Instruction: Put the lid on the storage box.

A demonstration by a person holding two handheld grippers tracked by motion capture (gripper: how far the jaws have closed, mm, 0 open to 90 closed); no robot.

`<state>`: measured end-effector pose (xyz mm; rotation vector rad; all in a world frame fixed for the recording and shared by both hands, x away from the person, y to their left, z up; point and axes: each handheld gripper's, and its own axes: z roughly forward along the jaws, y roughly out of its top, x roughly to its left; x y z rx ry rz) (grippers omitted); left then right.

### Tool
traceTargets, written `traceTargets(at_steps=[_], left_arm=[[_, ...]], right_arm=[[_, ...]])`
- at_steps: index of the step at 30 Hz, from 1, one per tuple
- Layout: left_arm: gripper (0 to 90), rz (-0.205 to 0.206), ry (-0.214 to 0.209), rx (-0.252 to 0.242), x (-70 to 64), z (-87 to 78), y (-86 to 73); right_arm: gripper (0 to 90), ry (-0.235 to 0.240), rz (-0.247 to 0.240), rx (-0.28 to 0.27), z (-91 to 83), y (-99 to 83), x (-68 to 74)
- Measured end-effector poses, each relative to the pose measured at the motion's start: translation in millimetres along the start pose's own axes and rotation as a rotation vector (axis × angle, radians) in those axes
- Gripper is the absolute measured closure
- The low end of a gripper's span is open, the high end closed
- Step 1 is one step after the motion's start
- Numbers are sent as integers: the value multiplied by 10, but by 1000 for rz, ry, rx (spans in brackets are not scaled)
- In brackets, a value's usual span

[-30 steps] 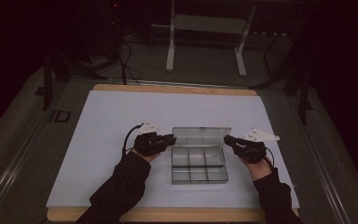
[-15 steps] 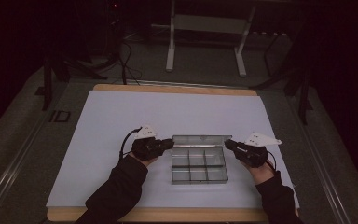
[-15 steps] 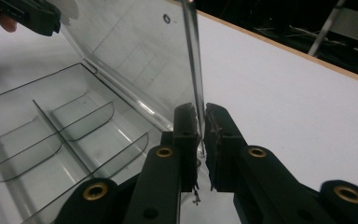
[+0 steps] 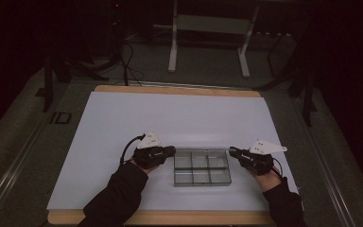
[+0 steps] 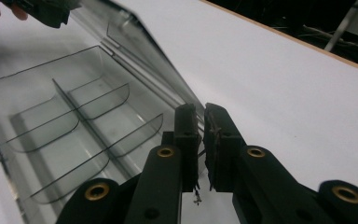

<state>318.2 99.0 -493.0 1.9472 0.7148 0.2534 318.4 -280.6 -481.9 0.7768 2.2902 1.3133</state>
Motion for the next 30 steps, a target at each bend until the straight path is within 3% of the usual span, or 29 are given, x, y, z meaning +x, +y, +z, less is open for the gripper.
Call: traceTargets(at_steps=[17, 30], left_arm=[[836, 34, -9, 73, -95, -2, -132], [821, 2, -6, 135, -60, 38, -201]], right_arm=[[850, 74, -8, 51, -38, -165, 18], [850, 94, 24, 87, 48, -303, -12]])
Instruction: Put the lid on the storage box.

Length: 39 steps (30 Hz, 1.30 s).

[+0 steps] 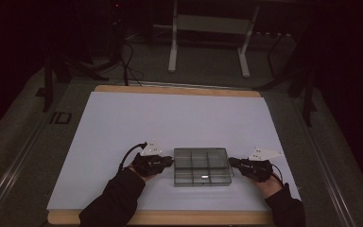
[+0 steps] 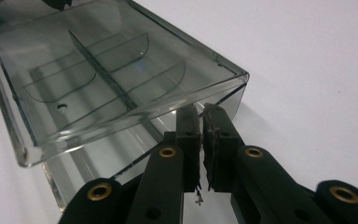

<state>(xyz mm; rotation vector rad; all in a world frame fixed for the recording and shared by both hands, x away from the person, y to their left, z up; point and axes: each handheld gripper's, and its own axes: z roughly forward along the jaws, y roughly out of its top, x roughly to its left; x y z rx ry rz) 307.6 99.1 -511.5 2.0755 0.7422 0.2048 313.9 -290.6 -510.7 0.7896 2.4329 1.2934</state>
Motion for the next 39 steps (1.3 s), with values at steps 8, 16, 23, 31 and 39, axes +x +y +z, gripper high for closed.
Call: traceTargets(at_steps=[8, 16, 23, 31, 39], left_arm=[[822, 7, -1, 38, 20, 48, -39], [792, -13, -6, 30, 51, 57, -52], [581, -53, 5, 3, 98, 23, -25], [154, -96, -39, -9, 130, 9, 19], [30, -72, -53, -19, 127, 9, 49]], right_arm=[[851, -7, 2, 32, 55, -46, -22], [808, -20, 18, 15, 43, -20, -61], [610, -23, 36, -1, 34, 19, -98], [334, -35, 50, -26, 11, 75, -135], [175, -45, 53, -30, 3, 94, -148]])
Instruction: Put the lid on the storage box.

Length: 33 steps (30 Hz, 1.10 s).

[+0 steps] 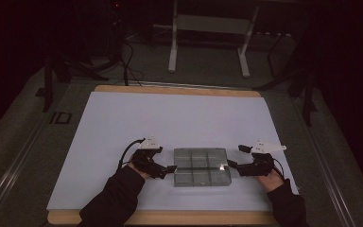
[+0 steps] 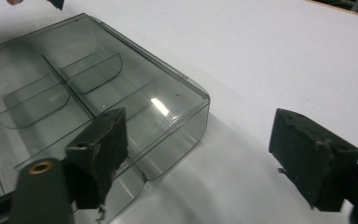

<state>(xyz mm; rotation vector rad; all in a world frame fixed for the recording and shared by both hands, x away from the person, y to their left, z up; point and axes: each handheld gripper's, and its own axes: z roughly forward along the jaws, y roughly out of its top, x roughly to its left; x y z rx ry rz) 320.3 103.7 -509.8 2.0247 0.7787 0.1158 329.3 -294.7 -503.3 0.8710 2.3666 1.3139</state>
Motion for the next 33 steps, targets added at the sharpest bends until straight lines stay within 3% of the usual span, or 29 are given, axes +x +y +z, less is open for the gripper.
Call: traceTargets(at_steps=[8, 16, 33], left_arm=[[31, 12, -12, 5, 8, 29, -28], [32, 41, 20, 7, 40, 4, -66], [32, 13, 56, 45, 146, -154, -267]], right_arm=[[174, -25, -4, 7, -8, 17, -19], [171, -30, 17, 16, -8, -10, -52], [170, -78, 43, 39, -80, -153, -95]])
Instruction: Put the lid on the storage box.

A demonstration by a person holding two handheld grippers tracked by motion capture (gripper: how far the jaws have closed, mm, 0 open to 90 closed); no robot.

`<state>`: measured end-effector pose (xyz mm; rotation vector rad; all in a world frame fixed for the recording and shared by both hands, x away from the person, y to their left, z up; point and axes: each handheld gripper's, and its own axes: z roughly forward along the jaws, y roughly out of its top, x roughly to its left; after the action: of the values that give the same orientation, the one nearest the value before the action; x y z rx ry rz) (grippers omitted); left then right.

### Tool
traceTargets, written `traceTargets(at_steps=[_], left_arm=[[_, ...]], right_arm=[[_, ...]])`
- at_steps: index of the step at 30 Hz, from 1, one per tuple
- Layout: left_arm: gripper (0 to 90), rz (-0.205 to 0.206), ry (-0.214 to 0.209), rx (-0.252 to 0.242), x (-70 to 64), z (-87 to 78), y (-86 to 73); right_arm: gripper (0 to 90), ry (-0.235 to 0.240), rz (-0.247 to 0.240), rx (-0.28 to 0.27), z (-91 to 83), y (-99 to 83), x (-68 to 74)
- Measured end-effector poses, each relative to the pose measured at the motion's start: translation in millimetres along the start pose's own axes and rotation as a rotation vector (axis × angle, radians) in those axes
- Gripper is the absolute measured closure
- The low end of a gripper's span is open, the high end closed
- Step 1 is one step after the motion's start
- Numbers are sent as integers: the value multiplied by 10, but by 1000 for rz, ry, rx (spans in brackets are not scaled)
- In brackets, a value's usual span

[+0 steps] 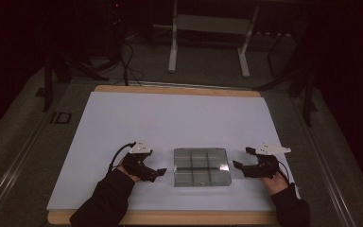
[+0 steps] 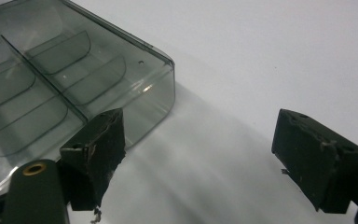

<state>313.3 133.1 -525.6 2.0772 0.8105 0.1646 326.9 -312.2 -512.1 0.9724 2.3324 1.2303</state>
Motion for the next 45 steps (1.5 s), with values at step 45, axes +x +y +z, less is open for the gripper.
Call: traceTargets(at_steps=[45], left_arm=[[32, -29, 91, 40, -27, -326, -426]], right_arm=[[161, -95, 77, 42, -318, -470, -53]])
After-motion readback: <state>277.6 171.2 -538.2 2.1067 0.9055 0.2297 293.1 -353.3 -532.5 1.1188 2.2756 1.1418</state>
